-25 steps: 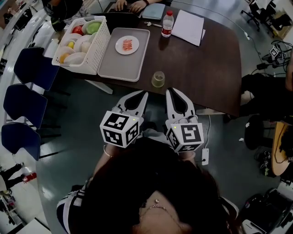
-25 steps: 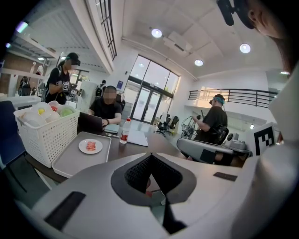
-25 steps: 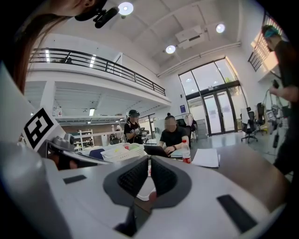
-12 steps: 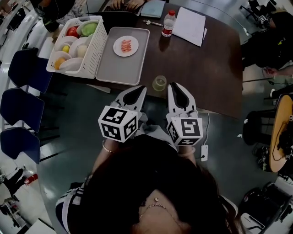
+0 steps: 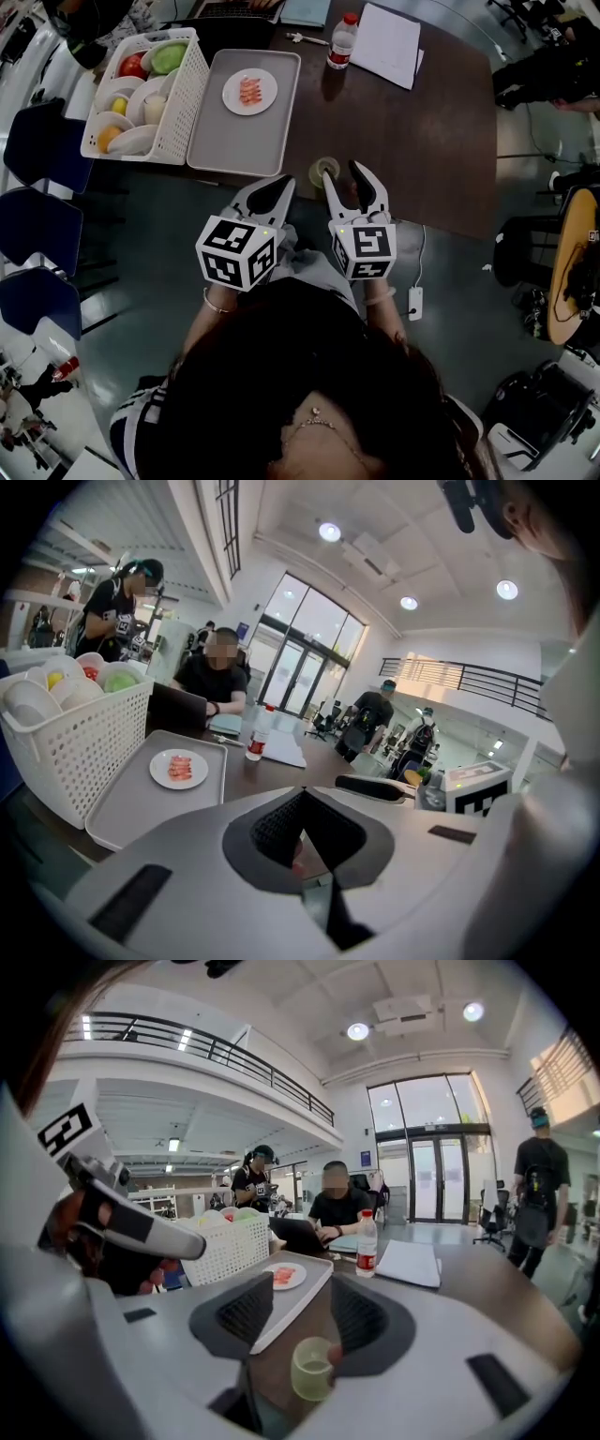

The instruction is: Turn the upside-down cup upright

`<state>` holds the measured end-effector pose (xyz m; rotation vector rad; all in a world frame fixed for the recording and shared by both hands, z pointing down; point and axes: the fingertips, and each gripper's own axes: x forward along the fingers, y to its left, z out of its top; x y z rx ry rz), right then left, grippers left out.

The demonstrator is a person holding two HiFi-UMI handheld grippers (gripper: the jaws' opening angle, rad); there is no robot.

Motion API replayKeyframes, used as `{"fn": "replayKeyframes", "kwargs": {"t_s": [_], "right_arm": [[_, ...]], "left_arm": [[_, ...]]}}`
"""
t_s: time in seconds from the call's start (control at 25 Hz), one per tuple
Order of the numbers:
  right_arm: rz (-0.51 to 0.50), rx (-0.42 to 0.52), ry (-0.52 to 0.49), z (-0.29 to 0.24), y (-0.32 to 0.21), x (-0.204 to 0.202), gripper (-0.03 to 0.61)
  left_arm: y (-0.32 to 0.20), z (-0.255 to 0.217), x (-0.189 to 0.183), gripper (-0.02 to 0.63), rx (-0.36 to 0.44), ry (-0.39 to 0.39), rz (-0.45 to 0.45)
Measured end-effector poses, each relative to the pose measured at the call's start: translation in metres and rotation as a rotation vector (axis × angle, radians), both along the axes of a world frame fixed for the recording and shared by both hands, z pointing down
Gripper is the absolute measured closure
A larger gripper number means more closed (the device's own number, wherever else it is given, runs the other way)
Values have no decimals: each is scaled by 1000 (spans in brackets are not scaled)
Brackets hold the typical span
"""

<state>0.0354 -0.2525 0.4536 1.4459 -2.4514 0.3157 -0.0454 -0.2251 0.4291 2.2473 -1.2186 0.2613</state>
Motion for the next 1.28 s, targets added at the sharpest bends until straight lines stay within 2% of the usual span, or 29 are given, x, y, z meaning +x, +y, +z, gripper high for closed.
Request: {"fn": "replayKeyframes", "kwargs": {"t_s": [0.6,1.12,1.28], "right_arm": [[-62,-184,128,99,-25,-9,259],[-66,-327,175,158,-25,-9,245],[-49,-335,188,166,-27,-9,247]], "left_arm": [[-2,23,-10,611,-71,-5,-2],[-5,34,-17,611,-105,-18,-9],[-6,36,-19,611,-111,-21,-8]]}}
